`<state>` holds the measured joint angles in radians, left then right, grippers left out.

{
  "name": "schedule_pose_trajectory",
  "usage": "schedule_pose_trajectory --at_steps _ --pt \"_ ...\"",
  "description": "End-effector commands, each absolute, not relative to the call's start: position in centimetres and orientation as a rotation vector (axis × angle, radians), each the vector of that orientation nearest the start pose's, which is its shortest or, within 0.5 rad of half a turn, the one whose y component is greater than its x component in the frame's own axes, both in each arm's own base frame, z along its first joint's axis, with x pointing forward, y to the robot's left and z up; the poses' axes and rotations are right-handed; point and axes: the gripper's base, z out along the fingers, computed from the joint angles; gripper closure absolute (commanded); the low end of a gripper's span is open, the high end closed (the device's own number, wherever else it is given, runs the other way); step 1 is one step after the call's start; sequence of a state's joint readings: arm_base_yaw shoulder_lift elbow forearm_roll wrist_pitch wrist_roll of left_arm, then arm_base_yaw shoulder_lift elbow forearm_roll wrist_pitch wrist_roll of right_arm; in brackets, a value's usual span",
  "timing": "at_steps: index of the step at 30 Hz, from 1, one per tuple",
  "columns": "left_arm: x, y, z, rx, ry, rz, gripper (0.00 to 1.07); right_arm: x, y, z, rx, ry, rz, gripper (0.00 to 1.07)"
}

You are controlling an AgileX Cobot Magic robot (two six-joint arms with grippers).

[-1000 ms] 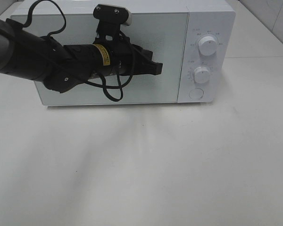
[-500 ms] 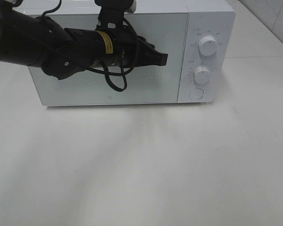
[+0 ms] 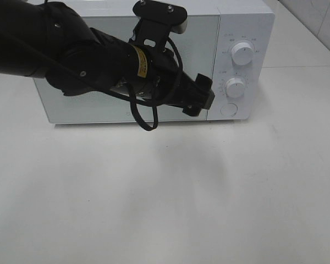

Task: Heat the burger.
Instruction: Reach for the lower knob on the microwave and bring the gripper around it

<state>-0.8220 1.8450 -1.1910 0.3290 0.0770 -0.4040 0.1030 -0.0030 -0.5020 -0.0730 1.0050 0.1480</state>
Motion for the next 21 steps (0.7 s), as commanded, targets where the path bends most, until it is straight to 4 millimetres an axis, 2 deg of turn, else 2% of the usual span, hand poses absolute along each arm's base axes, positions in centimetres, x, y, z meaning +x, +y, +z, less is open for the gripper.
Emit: schedule_pose_trajectory --at_steps 1,6,11,17,19,20,21 --pt "26.9 -29.2 21.9 0.815 2.212 -0.387 0.04 -0.7 -0.6 28.2 0.053 1.950 0.070 0.32" --pt "26.3 -28.2 22.4 0.794 2.310 -0.324 0.05 -0.7 -0.6 28.2 0.053 1.950 0.070 0.32" --pt "24.8 -25.6 24.2 0.781 2.469 -0.166 0.06 -0.7 -0.6 28.2 0.053 1.950 0.070 0.32" --pt "24.0 -24.3 25.5 0.769 2.521 -0.101 0.06 -0.7 -0.6 28.2 0.053 1.950 0.070 0.32" --pt "23.9 -22.9 26.1 0.717 2.588 -0.067 0.06 -0.7 -0.6 28.2 0.053 1.950 0.070 0.32" --pt "23.9 -22.9 26.1 0.717 2.588 -0.067 0.06 -0.7 -0.6 28.2 0.053 1.950 0.070 0.32" --pt "24.0 -21.7 26.4 0.685 2.644 -0.040 0.06 -0.7 -0.6 28.2 0.053 1.950 0.070 0.32"
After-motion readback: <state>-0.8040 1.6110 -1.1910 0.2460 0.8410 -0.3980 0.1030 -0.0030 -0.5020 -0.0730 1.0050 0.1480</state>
